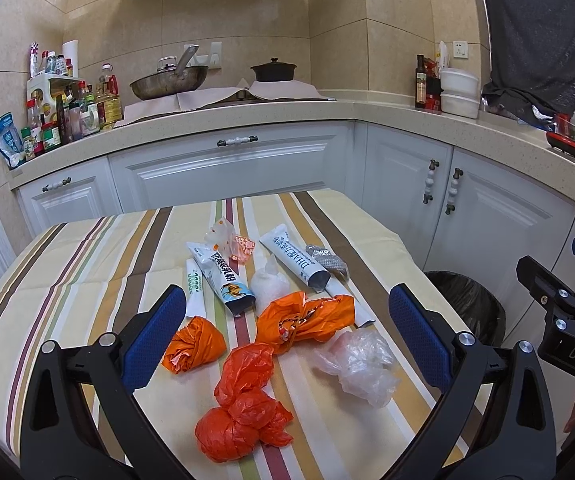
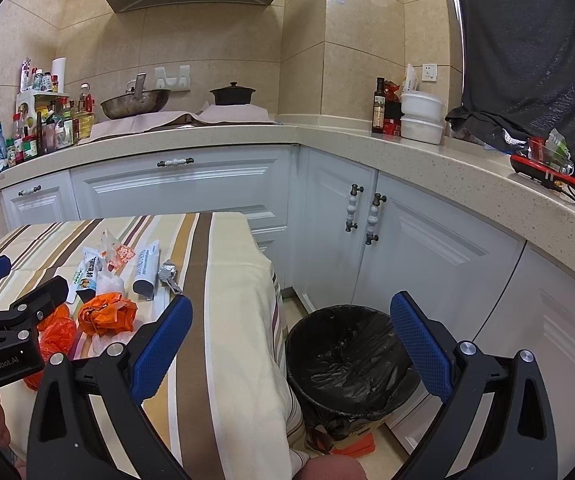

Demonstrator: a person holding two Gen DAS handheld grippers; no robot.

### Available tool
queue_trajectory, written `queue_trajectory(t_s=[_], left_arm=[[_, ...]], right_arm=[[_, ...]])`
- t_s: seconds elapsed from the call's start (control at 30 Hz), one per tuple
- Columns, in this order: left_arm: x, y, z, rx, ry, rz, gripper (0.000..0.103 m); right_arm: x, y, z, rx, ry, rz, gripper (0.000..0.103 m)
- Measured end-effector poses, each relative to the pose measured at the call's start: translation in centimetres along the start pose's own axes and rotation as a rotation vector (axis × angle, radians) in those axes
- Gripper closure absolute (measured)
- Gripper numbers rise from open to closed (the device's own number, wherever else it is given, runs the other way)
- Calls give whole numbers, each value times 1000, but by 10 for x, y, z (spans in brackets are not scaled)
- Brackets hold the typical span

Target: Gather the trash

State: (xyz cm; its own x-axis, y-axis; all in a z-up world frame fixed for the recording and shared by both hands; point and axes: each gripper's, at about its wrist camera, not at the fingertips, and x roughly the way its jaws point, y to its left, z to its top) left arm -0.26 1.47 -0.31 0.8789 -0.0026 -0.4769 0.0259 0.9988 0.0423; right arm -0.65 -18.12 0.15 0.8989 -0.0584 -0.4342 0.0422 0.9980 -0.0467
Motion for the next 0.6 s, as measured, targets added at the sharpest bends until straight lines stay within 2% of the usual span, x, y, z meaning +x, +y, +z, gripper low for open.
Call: queue_trajectory(t_s=[0.6], left_arm=[[3,0,-4,-1,9,5,4]], right_arm=[[0,1,0,-1,0,-1,6]])
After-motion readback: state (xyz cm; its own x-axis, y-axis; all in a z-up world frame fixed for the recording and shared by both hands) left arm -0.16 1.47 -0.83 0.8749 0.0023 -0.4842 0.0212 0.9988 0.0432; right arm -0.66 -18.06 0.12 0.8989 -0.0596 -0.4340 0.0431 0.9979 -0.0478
